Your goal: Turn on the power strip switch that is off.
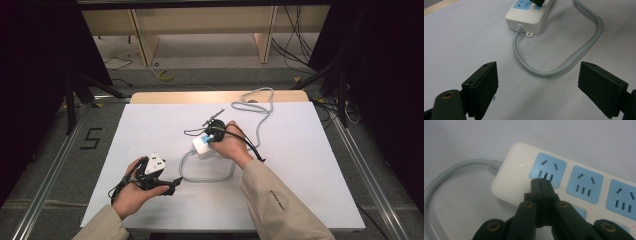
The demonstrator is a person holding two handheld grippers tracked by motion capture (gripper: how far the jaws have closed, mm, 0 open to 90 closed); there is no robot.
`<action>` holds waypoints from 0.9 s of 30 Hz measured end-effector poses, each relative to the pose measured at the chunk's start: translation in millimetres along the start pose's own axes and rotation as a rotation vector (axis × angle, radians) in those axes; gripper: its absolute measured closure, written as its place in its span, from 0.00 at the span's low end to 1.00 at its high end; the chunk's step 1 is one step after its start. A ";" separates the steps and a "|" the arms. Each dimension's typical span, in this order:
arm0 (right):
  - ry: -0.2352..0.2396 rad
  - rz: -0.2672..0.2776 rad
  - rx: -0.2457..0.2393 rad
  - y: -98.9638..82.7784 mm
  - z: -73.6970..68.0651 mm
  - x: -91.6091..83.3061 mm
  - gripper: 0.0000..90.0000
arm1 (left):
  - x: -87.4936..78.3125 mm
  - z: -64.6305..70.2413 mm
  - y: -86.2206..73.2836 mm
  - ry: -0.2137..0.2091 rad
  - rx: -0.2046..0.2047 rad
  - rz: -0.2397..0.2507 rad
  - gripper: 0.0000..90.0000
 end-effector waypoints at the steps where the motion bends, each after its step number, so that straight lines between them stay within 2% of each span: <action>1: -0.001 0.001 0.004 0.0 0.0 0.1 1.00 | 0.0 0.0 0.0 0.000 0.000 0.000 0.18; 16: -0.001 -0.001 0.031 -1.3 0.2 1.2 1.00 | -0.4 -0.7 0.0 0.003 -0.004 0.002 0.18; 27: -0.010 0.004 0.012 -1.2 -0.6 0.8 1.00 | 0.1 -0.9 -0.1 0.003 -0.004 0.001 0.18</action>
Point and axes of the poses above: each handheld gripper's, and its own axes: x roughly forward along the jaws, y roughly out of its top, z roughly to its right, the point moved 10 cm from there along x, roughly forward along the jaws, and after that the axes turned 1 degree about -y, right-handed, at the moved point
